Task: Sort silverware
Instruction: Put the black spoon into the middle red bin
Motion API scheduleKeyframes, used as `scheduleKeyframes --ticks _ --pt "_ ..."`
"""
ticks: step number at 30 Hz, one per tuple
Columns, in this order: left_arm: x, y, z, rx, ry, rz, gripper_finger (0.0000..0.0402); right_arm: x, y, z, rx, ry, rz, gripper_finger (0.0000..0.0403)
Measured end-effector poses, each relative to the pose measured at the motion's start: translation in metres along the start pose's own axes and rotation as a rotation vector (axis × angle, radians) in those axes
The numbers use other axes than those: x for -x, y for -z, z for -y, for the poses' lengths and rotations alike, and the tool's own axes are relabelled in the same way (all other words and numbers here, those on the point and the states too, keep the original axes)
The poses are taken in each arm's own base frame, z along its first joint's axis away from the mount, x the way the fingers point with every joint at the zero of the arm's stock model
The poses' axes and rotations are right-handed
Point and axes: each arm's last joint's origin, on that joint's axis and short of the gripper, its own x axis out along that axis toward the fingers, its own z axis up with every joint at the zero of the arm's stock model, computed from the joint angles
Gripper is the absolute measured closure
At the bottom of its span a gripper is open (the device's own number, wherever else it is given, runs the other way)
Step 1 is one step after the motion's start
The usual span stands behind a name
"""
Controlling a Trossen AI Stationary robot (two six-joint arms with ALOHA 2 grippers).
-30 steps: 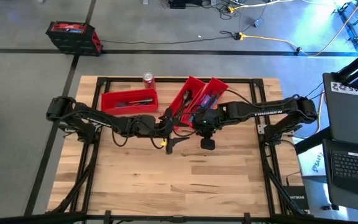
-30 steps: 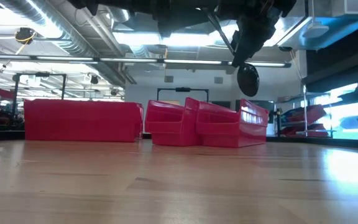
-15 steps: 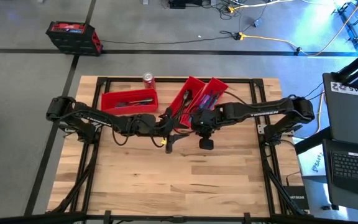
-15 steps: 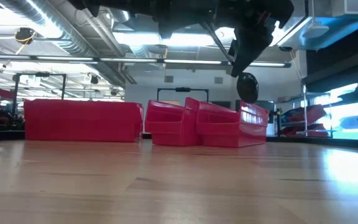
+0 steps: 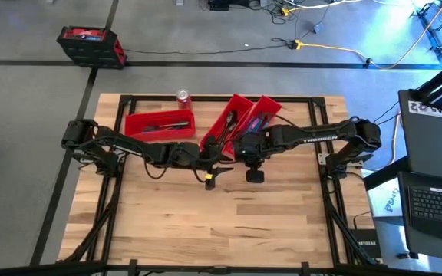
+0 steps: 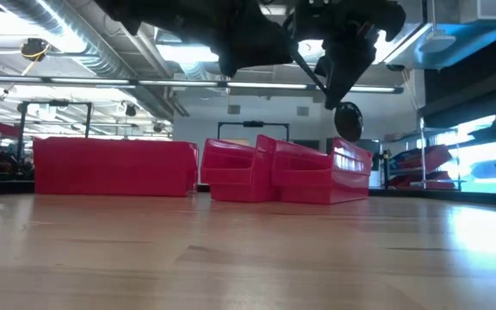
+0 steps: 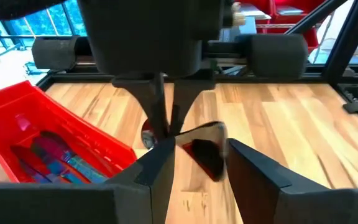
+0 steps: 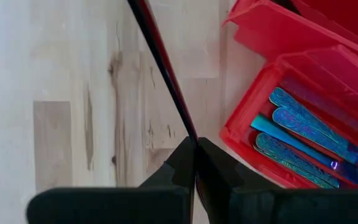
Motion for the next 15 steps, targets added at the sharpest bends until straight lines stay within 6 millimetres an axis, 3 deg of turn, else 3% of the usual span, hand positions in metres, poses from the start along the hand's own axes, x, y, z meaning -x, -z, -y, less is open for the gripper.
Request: scheduleKeyframes --ticks 15 --pt "-0.0003 0.0002 -0.0017 -0.003 -0.026 -0.010 0.0288 -0.0033 -0.0016 0.0008 0.013 0.029 -0.066 0.0403"
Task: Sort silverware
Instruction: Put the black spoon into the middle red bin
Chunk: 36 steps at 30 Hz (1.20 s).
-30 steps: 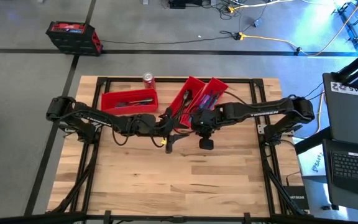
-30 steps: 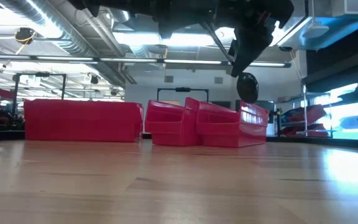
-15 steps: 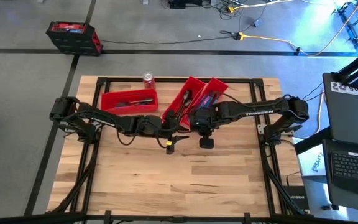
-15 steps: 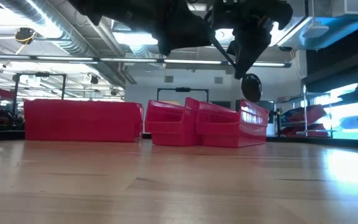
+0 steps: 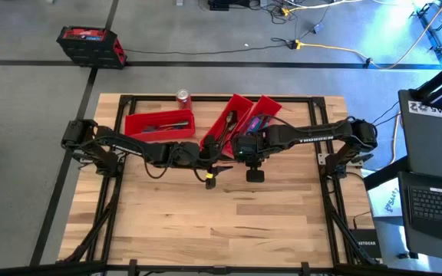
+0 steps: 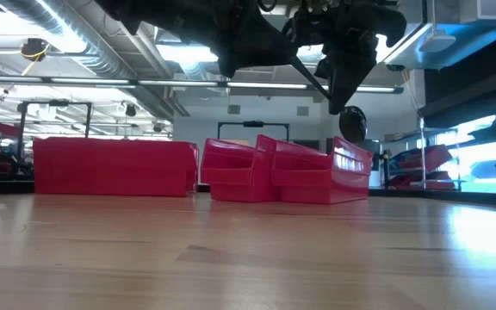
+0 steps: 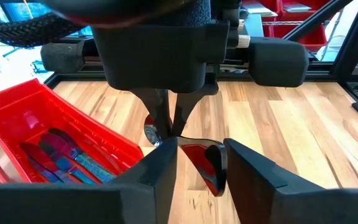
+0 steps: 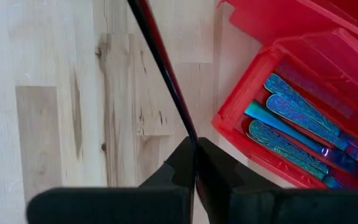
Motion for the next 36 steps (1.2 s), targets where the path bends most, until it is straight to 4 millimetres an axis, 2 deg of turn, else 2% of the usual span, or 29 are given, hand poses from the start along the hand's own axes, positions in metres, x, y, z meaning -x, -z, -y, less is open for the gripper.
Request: scheduleKeyframes --ticks 7,23,36 --pt "0.000 0.001 -0.001 -0.011 -0.003 -0.010 0.0311 0.000 0.000 0.000 -0.001 0.000 0.001 0.0403" --pt "-0.001 0.002 -0.006 0.016 -0.017 -0.020 0.0312 0.000 -0.001 0.001 -0.014 0.025 0.014 0.0403" --pt "-0.001 0.002 -0.006 0.003 -0.017 -0.023 0.0312 -0.010 -0.004 0.001 -0.016 0.025 -0.003 0.0403"
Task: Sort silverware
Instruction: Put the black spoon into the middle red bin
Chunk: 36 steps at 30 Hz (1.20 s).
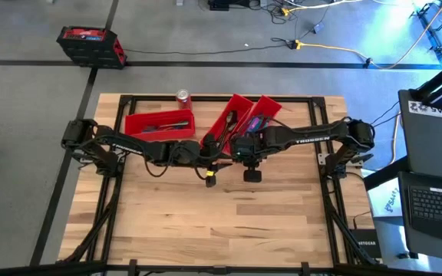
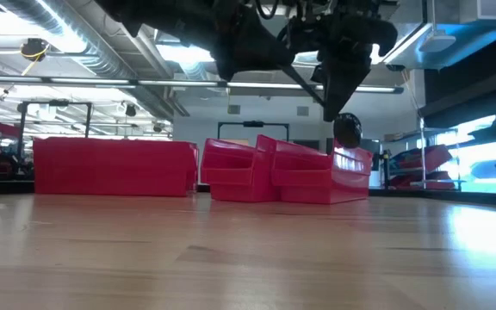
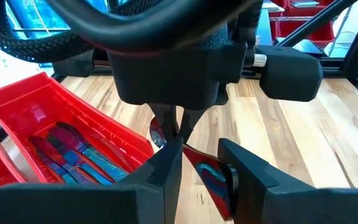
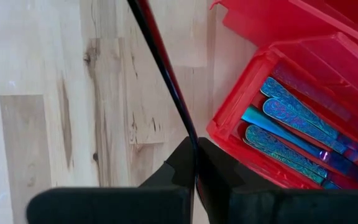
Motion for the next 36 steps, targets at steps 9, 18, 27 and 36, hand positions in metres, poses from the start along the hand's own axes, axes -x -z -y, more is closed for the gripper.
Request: scheduleKeyframes --ticks 9,18,27,36 --pt "0.0001 0.0033 0.0000 -0.044 -0.001 -0.034 0.0311 0.0000 0.0006 0.0000 0.000 0.000 -0.006 0.0403" --pt "0.0001 0.0020 0.0002 -0.048 -0.001 -0.021 0.0312 0.0000 0.0005 0.0000 -0.001 0.001 -0.005 0.0403" --pt "0.0001 0.0026 0.0003 -0.013 0.000 -0.026 0.0363 -0.0001 0.0005 0.0025 -0.010 0.008 -0.006 0.0403" --pt "0.0000 0.0018 -0.0003 -0.062 -0.002 -0.019 0.0383 0.0000 0.0006 0.0045 -0.015 0.008 -0.006 0.0403"
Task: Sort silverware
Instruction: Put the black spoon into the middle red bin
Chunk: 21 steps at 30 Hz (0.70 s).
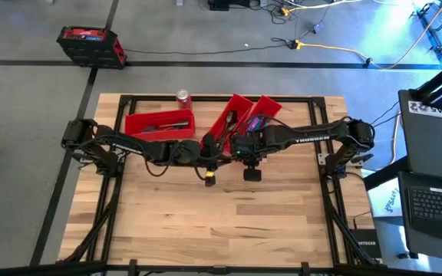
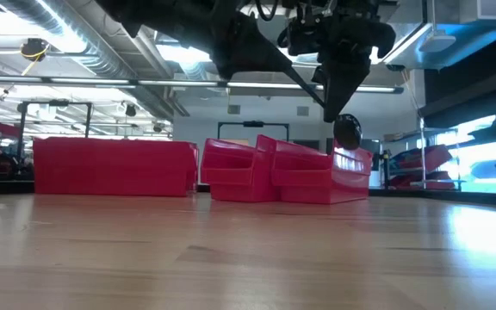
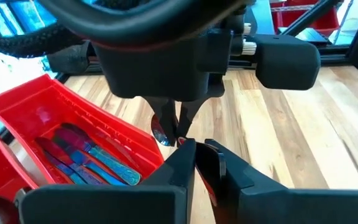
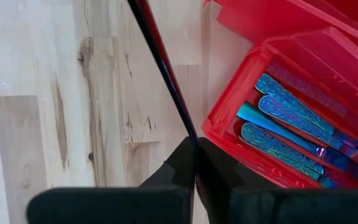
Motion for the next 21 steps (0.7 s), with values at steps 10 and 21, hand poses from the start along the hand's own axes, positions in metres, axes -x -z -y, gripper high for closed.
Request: scheduleKeyframes --ticks 10,21 --pt "0.000 0.000 0.000 -0.025 -0.003 0.000 0.0401 0.000 0.000 -0.001 0.018 -0.024 -0.004 0.0391" --pt "0.000 0.000 0.000 -0.024 0.001 -0.006 0.0401 0.021 -0.011 0.000 0.076 -0.006 0.044 0.0342"
